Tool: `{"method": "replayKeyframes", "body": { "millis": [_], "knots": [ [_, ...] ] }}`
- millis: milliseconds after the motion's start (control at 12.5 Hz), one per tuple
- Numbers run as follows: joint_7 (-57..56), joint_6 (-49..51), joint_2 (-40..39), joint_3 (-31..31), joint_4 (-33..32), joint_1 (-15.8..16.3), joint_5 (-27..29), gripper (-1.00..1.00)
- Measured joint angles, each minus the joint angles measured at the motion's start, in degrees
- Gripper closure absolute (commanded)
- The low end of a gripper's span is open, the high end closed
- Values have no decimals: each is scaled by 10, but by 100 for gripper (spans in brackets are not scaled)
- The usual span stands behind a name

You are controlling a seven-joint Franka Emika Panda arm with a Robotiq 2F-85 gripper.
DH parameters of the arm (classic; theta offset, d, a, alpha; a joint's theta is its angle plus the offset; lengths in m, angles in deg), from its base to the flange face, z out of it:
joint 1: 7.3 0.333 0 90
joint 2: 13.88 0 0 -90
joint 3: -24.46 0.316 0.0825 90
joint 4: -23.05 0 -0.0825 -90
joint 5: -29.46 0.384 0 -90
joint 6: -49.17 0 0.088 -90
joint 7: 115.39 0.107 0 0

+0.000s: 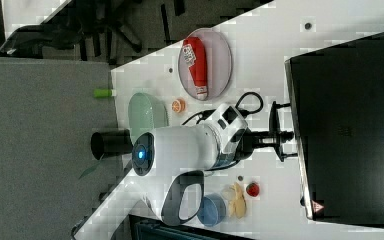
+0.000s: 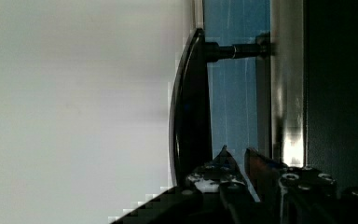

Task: Flap open oven.

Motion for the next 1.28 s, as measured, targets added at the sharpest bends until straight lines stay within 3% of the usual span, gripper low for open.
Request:
{"method": "replayKeyframes", "body": {
  "millis": [320,880,1280],
  "knots": [
    [18,-4,3,13,-6,-4,-38,65],
    [193,-4,-3,71,-28,25,-221,65],
    [373,2,-58,118,-44,73,-375,65]
  ]
}}
